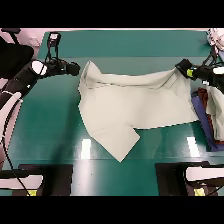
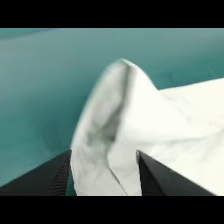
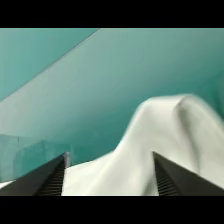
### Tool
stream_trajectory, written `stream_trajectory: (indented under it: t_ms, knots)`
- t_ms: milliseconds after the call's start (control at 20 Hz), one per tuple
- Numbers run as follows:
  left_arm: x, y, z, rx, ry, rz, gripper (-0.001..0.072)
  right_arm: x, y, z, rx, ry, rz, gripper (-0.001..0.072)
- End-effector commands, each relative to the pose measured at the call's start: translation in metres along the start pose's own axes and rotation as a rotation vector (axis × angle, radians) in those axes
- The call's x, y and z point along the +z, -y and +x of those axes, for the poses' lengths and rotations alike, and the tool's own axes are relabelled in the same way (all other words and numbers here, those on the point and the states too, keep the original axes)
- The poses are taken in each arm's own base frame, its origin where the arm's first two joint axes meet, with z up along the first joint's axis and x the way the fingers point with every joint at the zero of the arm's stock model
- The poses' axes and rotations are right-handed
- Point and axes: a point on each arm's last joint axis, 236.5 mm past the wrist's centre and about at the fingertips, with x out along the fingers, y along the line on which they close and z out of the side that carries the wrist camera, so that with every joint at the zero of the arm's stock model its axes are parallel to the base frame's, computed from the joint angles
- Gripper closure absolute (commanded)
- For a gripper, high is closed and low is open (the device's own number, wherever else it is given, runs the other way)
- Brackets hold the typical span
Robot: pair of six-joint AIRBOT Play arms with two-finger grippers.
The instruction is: Fold the shirts.
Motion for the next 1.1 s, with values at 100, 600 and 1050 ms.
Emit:
stream_trajectory:
  t_ms: [100,600,1050]
  knots:
    - [-0.045,0.007,-0.016,-0.123,-0.207,-0.210,-0.0005,0.027,0.000,-0.021,0.039,-0.021,-0.003,0.0083]
    - [-0.117,0.067,-0.113,-0.298,-0.378,-0.431,-0.0006,0.075,0.048,-0.148,-0.137,0.032,-0.184,0.0083]
    - [-0.222,0.098,-0.112,-0.213,-0.468,-0.740,-0.0007,0.042,0.044,-0.148,-0.143,0.021,-0.177,0.0083]
